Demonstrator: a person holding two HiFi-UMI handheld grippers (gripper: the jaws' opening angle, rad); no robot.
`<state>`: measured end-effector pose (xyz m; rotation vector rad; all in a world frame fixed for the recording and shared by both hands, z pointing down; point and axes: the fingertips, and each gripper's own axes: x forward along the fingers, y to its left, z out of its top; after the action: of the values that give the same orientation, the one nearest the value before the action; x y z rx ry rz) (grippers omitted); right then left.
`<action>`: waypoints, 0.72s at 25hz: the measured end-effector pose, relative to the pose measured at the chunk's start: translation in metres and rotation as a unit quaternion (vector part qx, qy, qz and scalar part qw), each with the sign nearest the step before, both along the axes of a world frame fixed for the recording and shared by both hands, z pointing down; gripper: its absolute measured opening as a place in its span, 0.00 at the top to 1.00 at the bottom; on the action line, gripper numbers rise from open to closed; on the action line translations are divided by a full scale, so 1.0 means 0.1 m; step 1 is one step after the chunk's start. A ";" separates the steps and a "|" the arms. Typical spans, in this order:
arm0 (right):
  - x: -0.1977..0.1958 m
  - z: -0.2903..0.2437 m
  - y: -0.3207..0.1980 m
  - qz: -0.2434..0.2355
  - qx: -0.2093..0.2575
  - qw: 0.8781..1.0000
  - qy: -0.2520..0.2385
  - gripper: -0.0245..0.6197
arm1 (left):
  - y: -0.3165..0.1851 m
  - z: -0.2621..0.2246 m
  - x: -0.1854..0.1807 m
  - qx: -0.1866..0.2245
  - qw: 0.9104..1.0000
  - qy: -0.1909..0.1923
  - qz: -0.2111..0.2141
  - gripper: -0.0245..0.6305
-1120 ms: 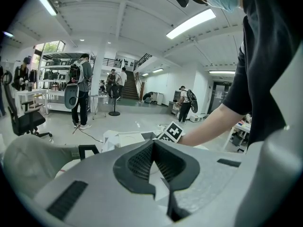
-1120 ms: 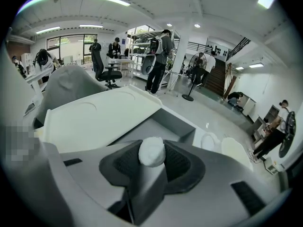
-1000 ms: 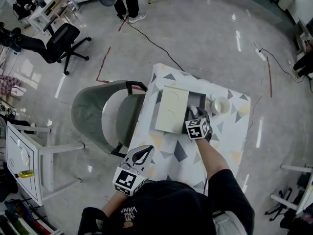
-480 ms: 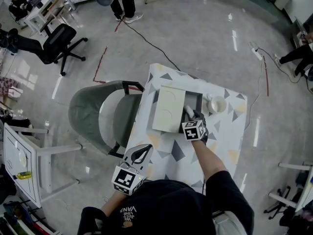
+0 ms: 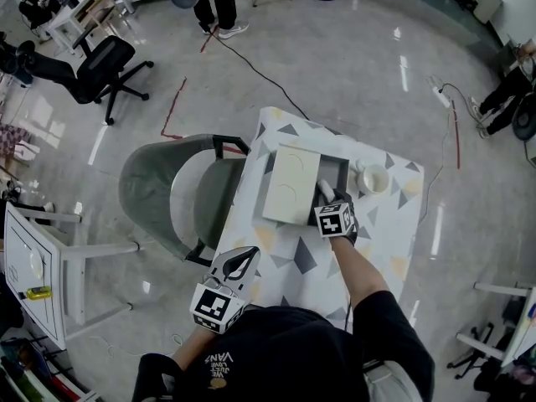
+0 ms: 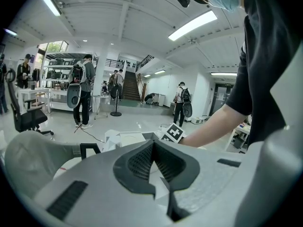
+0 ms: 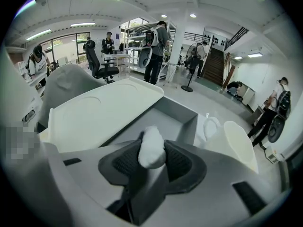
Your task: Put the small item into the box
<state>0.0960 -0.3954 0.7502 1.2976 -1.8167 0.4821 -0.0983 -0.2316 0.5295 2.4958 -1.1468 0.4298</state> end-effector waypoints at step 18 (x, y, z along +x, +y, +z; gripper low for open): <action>-0.01 -0.12 0.07 -0.002 0.007 1.000 -0.007 0.73 | 0.19 -0.08 -0.06 0.009 1.000 -0.001 -0.020 0.96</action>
<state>0.0951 -0.3882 0.7384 1.3030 -1.8373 0.4775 -0.1040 -0.2130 0.5215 2.4829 -1.2049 0.4127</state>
